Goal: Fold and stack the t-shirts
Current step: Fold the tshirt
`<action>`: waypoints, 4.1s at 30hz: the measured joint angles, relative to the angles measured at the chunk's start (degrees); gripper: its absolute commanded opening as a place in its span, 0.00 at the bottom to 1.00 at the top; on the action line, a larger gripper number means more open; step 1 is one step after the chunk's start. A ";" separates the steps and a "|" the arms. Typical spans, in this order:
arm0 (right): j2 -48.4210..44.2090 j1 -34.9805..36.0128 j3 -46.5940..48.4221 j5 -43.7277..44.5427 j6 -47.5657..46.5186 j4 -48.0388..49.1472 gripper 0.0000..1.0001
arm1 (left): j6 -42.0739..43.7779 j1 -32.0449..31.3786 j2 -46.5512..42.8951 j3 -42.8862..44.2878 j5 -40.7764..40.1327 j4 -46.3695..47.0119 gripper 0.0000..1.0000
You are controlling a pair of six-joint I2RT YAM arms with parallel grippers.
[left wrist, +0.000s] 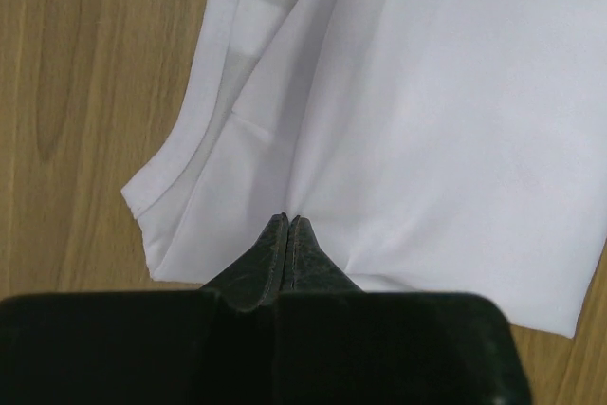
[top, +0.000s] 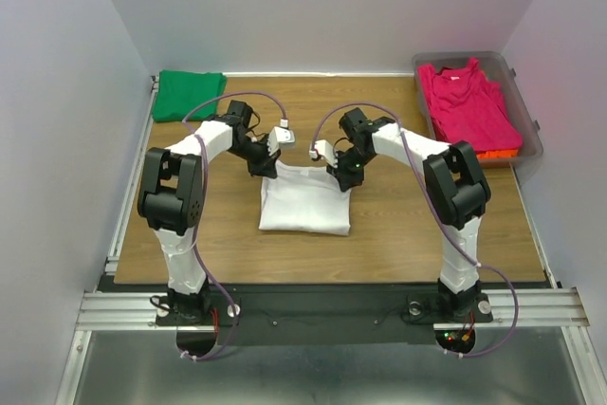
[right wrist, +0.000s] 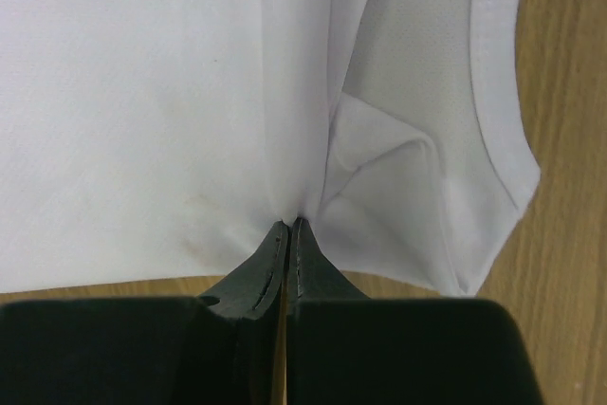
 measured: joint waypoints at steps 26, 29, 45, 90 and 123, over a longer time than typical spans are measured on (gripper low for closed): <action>-1.90 -3.28 6.51 -17.18 24.26 -0.98 0.32 | -1.20 -8.44 -21.99 -17.20 -0.79 9.07 0.48; 3.76 -4.76 12.24 -20.63 28.11 0.07 0.27 | -2.99 -11.67 -20.70 -16.96 -0.79 11.78 0.48; 14.80 -1.29 15.39 -30.05 39.17 3.23 0.23 | -4.74 -17.88 -11.08 -16.17 -5.22 15.63 0.39; 20.15 -0.68 10.14 -33.59 40.39 8.24 0.13 | -5.53 -18.36 -11.32 -15.72 -8.79 16.09 0.00; 13.51 -2.86 16.06 -15.91 41.27 7.58 0.48 | -2.97 -12.87 -9.07 -4.96 -11.34 10.54 0.32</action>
